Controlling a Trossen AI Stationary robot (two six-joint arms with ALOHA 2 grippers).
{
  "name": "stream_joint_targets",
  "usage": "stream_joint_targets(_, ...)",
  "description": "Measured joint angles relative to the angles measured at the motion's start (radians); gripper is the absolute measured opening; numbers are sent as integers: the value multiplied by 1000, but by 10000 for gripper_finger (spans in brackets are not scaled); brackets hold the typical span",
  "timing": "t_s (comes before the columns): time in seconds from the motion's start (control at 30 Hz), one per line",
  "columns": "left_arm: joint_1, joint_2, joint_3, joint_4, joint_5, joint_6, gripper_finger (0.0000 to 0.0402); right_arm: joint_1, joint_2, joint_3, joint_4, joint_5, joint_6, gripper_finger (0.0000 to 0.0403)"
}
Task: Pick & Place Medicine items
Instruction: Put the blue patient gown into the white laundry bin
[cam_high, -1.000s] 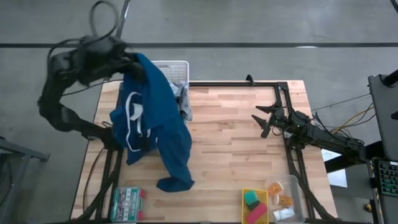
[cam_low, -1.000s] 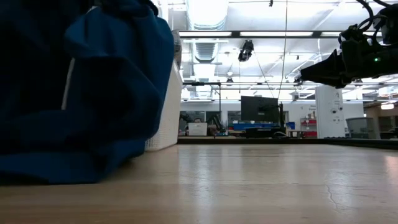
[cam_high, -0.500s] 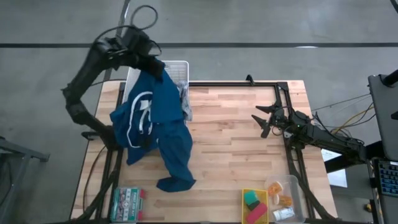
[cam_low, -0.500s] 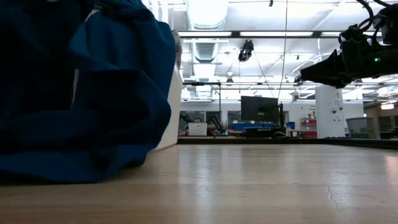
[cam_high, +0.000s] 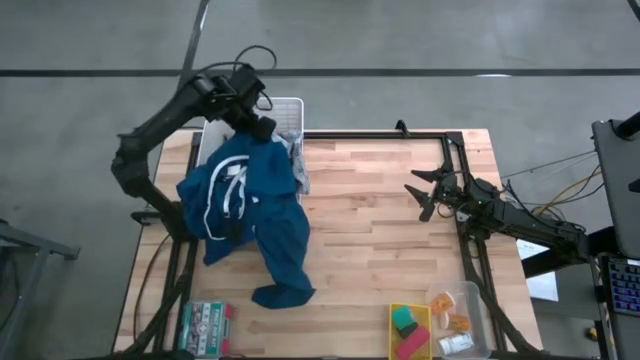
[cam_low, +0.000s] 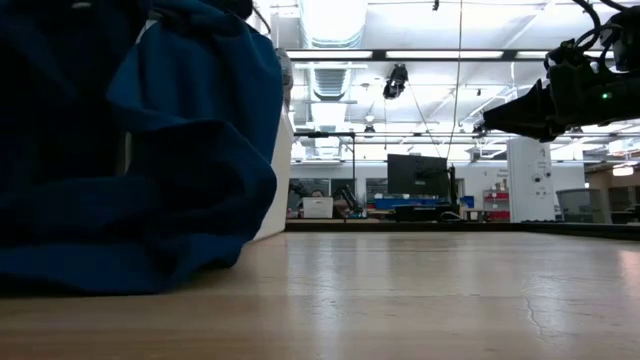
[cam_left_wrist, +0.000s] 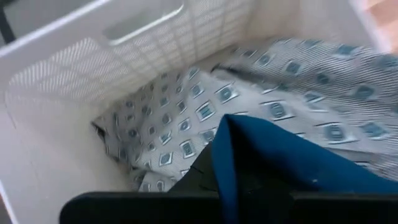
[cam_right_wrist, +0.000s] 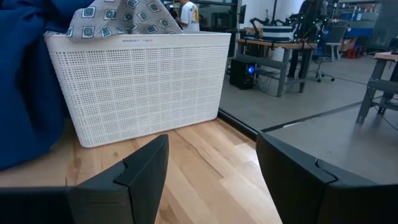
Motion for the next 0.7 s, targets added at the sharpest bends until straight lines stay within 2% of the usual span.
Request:
stream_joint_targets(0.17, 20, 0, -72, 1, -3, -18, 3, 0, 0, 0, 0, 0, 0, 238)
stream_joint_targets(0.3, 40, 0, -87, 20, -3, -17, 28, 0, 0, 0, 0, 0, 0, 238)
stream_joint_targets(0.7, 48, -4, -6, 42, 27, -13, 203, 0, 0, 0, 0, 0, 0, 238)
